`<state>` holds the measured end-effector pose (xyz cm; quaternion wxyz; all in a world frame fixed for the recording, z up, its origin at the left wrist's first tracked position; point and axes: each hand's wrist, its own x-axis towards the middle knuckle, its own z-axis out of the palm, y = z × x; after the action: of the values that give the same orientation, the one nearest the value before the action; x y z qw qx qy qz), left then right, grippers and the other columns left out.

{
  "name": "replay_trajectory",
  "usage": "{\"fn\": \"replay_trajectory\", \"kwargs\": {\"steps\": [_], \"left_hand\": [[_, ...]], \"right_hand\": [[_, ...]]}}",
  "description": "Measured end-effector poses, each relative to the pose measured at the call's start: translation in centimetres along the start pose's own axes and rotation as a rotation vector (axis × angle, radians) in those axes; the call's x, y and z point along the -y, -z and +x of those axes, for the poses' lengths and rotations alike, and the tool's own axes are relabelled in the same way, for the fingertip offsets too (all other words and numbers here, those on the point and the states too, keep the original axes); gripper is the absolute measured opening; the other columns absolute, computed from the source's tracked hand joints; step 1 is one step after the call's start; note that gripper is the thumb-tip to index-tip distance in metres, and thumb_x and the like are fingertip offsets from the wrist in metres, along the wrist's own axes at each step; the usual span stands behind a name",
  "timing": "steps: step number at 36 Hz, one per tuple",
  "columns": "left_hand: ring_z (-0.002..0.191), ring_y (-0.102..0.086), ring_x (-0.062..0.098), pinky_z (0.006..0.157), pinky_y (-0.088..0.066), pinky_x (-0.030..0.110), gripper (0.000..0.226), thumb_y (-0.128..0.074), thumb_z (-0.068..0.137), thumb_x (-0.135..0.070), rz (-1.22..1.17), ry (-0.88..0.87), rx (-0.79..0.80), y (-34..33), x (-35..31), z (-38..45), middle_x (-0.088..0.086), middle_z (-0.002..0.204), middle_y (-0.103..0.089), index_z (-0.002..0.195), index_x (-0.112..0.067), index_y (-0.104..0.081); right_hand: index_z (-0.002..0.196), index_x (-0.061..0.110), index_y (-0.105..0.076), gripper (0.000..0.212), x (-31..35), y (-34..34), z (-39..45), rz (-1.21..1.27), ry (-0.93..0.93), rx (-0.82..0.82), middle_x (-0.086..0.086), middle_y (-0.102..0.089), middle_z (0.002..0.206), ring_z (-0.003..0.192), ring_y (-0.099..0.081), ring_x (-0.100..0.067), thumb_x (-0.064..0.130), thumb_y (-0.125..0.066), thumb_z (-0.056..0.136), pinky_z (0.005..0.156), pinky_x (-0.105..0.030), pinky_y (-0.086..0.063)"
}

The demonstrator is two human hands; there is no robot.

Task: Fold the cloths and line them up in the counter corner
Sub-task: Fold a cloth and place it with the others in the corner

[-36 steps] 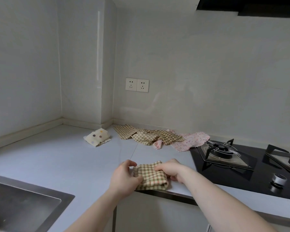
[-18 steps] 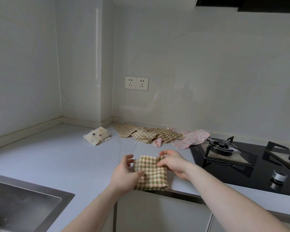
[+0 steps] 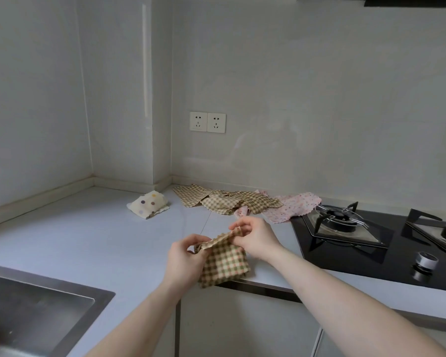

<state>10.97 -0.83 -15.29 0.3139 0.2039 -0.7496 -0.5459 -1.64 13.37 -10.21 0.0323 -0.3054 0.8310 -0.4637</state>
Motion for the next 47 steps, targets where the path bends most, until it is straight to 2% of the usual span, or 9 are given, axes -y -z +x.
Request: {"fn": "replay_trajectory", "kwargs": {"steps": [5, 9, 13, 19, 25, 31, 38, 42, 47], "left_hand": [[0.071, -0.07, 0.015, 0.061, -0.054, 0.03, 0.023, -0.065, 0.087, -0.006, 0.019, -0.026, -0.007, 0.0, 0.1, 0.1, -0.004, 0.078, -0.075, 0.082, -0.027, -0.074], [0.059, -0.062, 0.003, 0.052, -0.045, 0.015, 0.025, -0.063, 0.085, -0.005, 0.092, -0.034, -0.006, -0.2, 0.2, 0.0, -0.005, 0.077, -0.075, 0.082, -0.027, -0.072], [0.074, -0.066, 0.003, 0.062, -0.047, 0.015, 0.027, -0.062, 0.083, -0.005, 0.2, -0.065, 0.007, -0.4, 0.3, -0.2, -0.013, 0.082, -0.072, 0.081, -0.03, -0.07], [0.09, -0.055, 0.003, 0.068, -0.035, 0.001, 0.024, -0.06, 0.084, -0.005, 0.353, -0.105, 0.007, -0.7, 0.2, -0.3, -0.014, 0.102, -0.065, 0.091, -0.025, -0.072], [0.093, -0.056, 0.009, 0.078, -0.039, 0.02, 0.014, -0.06, 0.087, -0.018, 0.393, -0.092, -0.005, -1.0, 0.2, -0.1, -0.01, 0.105, -0.062, 0.089, -0.021, -0.074], [0.09, -0.057, 0.012, 0.078, -0.041, 0.026, 0.021, -0.065, 0.091, -0.039, 0.399, -0.147, -0.031, -1.0, 1.0, 0.0, -0.009, 0.091, -0.056, 0.076, -0.025, -0.072], [0.076, -0.048, 0.007, 0.074, -0.036, 0.027, 0.013, -0.069, 0.089, -0.026, 0.495, -0.237, -0.06, -1.4, 0.8, -0.2, -0.008, 0.078, -0.056, 0.077, -0.023, -0.066], [0.077, -0.051, 0.014, 0.07, -0.035, 0.025, 0.013, -0.067, 0.085, -0.021, 0.482, -0.214, -0.072, -1.4, 0.9, -0.2, -0.011, 0.069, -0.057, 0.078, -0.025, -0.057], [0.091, -0.046, 0.017, 0.067, -0.039, 0.03, 0.007, -0.059, 0.089, -0.019, 0.459, -0.199, -0.093, -1.5, 0.9, -0.5, -0.01, 0.073, -0.059, 0.091, -0.024, -0.054]], "right_hand": [[0.084, 0.035, -0.075, 0.026, -0.3, -0.7, 0.0, -0.064, 0.067, -0.036, 0.011, -0.075, 0.092, 0.087, -0.069, -0.005, 0.01, -0.077, 0.079, 0.08, -0.017, -0.053], [0.078, 0.034, -0.074, 0.026, -1.0, -0.8, -0.7, -0.112, 0.108, -0.029, 0.013, -0.074, 0.092, 0.087, -0.065, 0.003, 0.009, -0.072, 0.084, 0.069, -0.003, -0.045], [0.083, 0.03, -0.076, 0.025, -2.3, -0.9, -1.3, -0.195, 0.157, 0.01, 0.012, -0.069, 0.097, 0.092, -0.064, -0.006, 0.006, -0.068, 0.082, 0.083, -0.021, -0.054], [0.084, 0.032, -0.074, 0.013, -4.3, -1.4, -2.0, -0.247, 0.202, 0.011, 0.012, -0.065, 0.094, 0.088, -0.063, -0.005, 0.019, -0.074, 0.083, 0.085, -0.02, -0.051], [0.08, 0.029, -0.075, 0.007, -5.2, -2.4, -2.7, -0.166, 0.215, -0.068, 0.011, -0.065, 0.09, 0.083, -0.065, -0.005, 0.022, -0.074, 0.081, 0.079, -0.02, -0.052], [0.079, 0.027, -0.072, 0.008, -5.2, -2.8, -2.8, -0.144, 0.181, -0.023, 0.013, -0.062, 0.09, 0.085, -0.06, -0.002, 0.032, -0.07, 0.085, 0.077, -0.015, -0.045], [0.078, 0.024, -0.07, 0.027, -5.9, -2.4, -2.2, -0.187, 0.158, -0.031, 0.013, -0.057, 0.081, 0.087, -0.053, -0.007, 0.037, -0.058, 0.098, 0.078, -0.027, -0.041], [0.071, 0.029, -0.06, 0.019, -5.7, -2.4, -2.4, -0.173, 0.135, -0.068, 0.01, -0.064, 0.082, 0.085, -0.058, -0.008, 0.035, -0.074, 0.082, 0.075, -0.025, -0.046], [0.093, 0.029, -0.059, 0.027, -5.5, -2.1, -2.7, -0.12, 0.076, -0.065, 0.004, -0.062, 0.078, 0.079, -0.058, -0.006, 0.041, -0.077, 0.077, 0.068, -0.022, -0.044]]}}
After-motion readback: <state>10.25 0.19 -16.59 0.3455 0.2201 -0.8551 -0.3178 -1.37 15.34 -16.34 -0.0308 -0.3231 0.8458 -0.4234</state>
